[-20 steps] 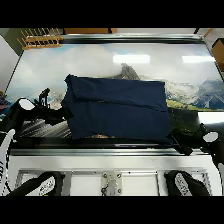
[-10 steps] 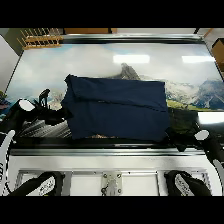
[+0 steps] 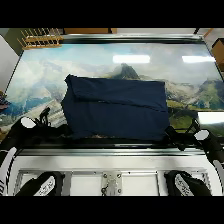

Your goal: Fold the clothes and pants, and hang the long-sleeved shirts on hangers.

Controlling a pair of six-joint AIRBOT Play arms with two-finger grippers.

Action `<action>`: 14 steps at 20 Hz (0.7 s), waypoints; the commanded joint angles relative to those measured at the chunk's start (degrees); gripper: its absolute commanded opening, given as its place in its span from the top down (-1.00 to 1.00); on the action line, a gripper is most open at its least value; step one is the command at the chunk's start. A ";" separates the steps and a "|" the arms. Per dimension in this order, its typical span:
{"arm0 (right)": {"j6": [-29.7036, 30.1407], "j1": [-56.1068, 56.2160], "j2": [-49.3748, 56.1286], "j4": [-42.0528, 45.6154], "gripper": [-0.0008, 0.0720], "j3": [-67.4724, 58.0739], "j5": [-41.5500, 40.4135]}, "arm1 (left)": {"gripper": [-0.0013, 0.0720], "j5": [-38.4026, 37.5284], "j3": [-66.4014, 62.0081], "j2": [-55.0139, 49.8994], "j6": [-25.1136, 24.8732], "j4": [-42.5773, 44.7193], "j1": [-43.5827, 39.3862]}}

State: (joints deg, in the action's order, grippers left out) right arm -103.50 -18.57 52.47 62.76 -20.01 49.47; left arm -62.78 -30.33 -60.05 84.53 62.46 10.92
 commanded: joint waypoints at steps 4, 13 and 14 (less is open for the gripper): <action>0.24 0.04 -0.09 -0.04 0.95 -0.04 0.02 | -0.71 10.73 6.05 1.09 -1.60 -5.42 -8.96; 0.24 0.04 -0.09 -0.02 0.95 -0.13 0.02 | 0.68 13.75 6.03 1.11 1.18 -5.44 -11.76; 0.28 0.02 -0.11 0.02 0.95 -0.39 0.04 | 0.92 13.31 6.01 1.11 1.16 -5.42 -11.76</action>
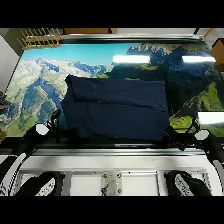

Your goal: Fold the clothes and pants, and hang the long-sleeved shirts on hangers.

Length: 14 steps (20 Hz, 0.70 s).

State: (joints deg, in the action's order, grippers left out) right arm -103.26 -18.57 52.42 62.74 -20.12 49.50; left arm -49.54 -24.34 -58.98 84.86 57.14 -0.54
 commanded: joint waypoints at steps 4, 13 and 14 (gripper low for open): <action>0.07 -0.04 -0.83 7.89 0.95 -7.34 7.89 | 0.94 -12.61 -4.83 3.02 1.09 6.47 2.64; 6.03 0.04 -4.76 17.68 0.95 -19.23 38.27 | 0.94 -46.53 -9.86 26.18 7.58 7.23 5.29; 5.99 0.11 -4.70 17.64 0.95 -20.70 38.62 | 0.94 -47.12 -11.78 26.38 7.58 7.28 5.29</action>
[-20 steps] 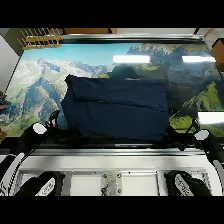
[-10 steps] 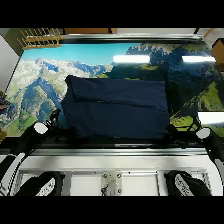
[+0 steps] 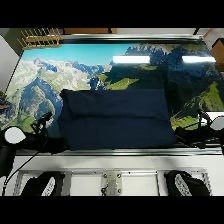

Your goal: Fold the clothes and pants, and hang the long-sleeved shirts on hangers.

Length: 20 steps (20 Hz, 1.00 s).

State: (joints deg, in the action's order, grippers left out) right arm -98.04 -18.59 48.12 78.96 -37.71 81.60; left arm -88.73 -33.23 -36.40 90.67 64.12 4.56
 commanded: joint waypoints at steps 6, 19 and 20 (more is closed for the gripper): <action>0.37 1.73 6.16 1.01 0.95 -16.76 6.12 | 0.94 -3.26 -17.46 -11.19 -0.92 0.42 0.20; -0.33 11.91 38.75 0.33 0.95 -46.40 -5.51 | 0.94 1.88 -56.59 -54.27 -5.86 0.79 0.20; -0.28 11.96 39.52 -0.50 0.95 -46.58 -8.22 | 0.94 1.75 -58.60 -56.54 -5.86 0.79 0.22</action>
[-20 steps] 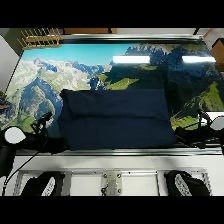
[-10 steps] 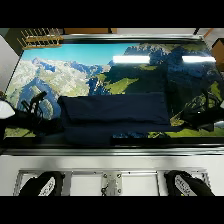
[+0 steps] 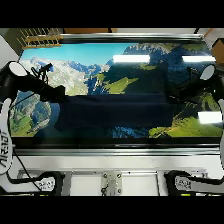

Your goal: Fold the clothes and pants, and hang the long-sleeved shirts on hangers.

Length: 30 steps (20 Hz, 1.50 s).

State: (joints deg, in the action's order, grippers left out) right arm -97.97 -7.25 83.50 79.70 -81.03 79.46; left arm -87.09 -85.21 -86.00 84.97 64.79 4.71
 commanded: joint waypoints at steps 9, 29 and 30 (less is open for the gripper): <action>3.74 1.75 10.14 -11.69 0.82 -3.26 -17.57 | 0.20 0.52 -15.80 -19.76 -0.04 -2.21 0.04; 30.75 -21.44 14.88 -32.13 -0.82 13.99 -10.43 | 0.94 26.45 8.39 -0.35 1.81 -3.41 -21.57; 31.21 -20.46 16.11 -34.25 -0.82 13.97 -10.62 | 0.94 27.52 8.26 -0.61 1.86 -3.43 -22.67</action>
State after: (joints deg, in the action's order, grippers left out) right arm -70.17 -28.42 96.38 51.77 -67.96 69.01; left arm -64.07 -78.50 -86.67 86.85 61.32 -13.93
